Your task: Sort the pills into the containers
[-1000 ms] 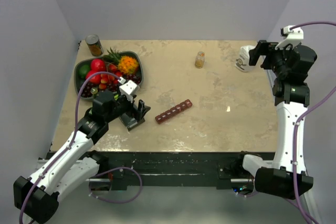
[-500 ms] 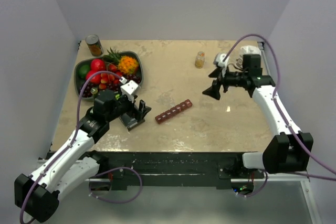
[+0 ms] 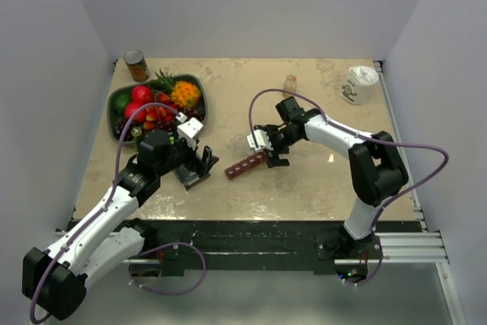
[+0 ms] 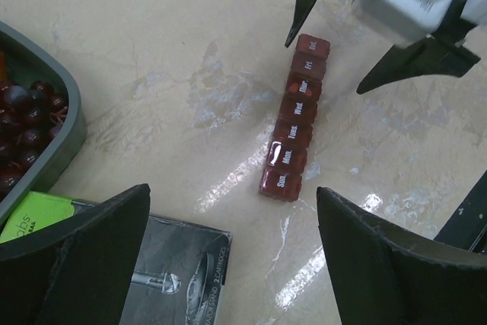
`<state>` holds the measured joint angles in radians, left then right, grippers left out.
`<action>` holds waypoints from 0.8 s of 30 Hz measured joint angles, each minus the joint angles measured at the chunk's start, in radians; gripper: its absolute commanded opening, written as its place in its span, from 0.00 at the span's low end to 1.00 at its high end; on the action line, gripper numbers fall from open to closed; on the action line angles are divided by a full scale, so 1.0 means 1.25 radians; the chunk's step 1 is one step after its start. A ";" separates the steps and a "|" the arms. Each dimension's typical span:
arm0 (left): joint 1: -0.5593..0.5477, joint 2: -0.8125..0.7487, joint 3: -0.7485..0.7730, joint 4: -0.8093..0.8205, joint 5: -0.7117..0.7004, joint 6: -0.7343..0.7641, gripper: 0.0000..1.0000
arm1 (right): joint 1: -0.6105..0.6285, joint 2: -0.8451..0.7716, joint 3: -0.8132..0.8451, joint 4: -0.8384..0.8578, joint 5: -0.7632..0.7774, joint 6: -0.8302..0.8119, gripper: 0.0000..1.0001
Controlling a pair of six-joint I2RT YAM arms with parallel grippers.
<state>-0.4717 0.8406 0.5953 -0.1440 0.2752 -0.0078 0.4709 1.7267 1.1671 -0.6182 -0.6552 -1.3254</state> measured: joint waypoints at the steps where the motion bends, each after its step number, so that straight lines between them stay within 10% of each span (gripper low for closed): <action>1: 0.000 0.000 0.000 0.000 -0.003 0.002 0.94 | 0.012 0.017 0.006 0.001 0.014 -0.010 0.99; 24: 0.000 -0.110 -0.004 0.000 -0.163 0.016 0.95 | 0.147 0.134 0.091 0.000 0.126 -0.014 0.69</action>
<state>-0.4717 0.7025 0.5907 -0.1436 0.0715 0.0124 0.6548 1.8946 1.2808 -0.6178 -0.4976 -1.3434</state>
